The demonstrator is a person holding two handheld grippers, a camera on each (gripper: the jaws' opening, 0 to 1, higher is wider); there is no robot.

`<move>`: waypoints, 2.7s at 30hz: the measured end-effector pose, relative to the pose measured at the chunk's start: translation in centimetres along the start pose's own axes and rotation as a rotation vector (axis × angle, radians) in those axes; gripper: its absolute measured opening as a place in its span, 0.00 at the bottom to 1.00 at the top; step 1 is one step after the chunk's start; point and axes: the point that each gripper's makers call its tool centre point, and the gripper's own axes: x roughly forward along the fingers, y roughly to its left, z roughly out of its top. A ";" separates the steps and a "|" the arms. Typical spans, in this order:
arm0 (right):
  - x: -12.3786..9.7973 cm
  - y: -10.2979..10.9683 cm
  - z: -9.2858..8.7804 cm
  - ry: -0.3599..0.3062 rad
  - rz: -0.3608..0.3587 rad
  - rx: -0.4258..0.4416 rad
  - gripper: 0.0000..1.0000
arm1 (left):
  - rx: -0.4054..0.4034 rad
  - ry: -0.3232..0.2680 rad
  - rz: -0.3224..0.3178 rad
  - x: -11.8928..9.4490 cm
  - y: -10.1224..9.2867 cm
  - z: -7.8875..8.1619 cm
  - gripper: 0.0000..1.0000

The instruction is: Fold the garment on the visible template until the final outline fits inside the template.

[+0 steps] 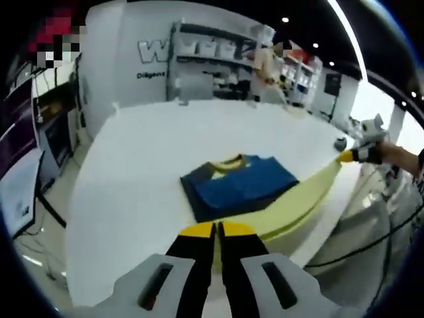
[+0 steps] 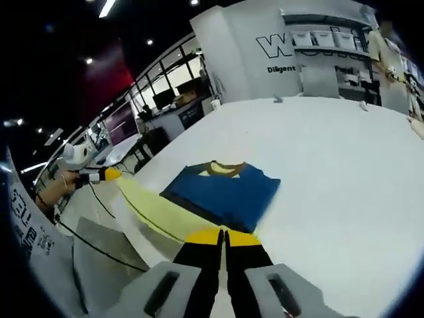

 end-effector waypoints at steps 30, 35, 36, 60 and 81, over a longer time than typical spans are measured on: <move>12.2 -10.3 15.1 -0.070 -0.072 -0.107 0.00 | 0.234 0.007 0.037 17.9 9.0 11.8 0.00; 13.7 -11.7 14.6 -0.050 -0.087 -0.082 0.00 | 0.252 0.045 0.027 20.0 9.8 10.9 0.00; 14.2 -12.2 14.5 -0.046 -0.091 -0.078 0.00 | 0.259 0.048 0.025 20.3 9.9 10.8 0.00; 16.3 -14.6 13.2 -0.014 -0.158 -0.334 0.15 | 0.388 0.031 -0.010 22.9 10.8 10.7 0.17; 19.6 -14.4 11.7 0.041 -0.018 -0.410 0.07 | 0.534 0.133 -0.128 25.6 10.6 7.4 0.13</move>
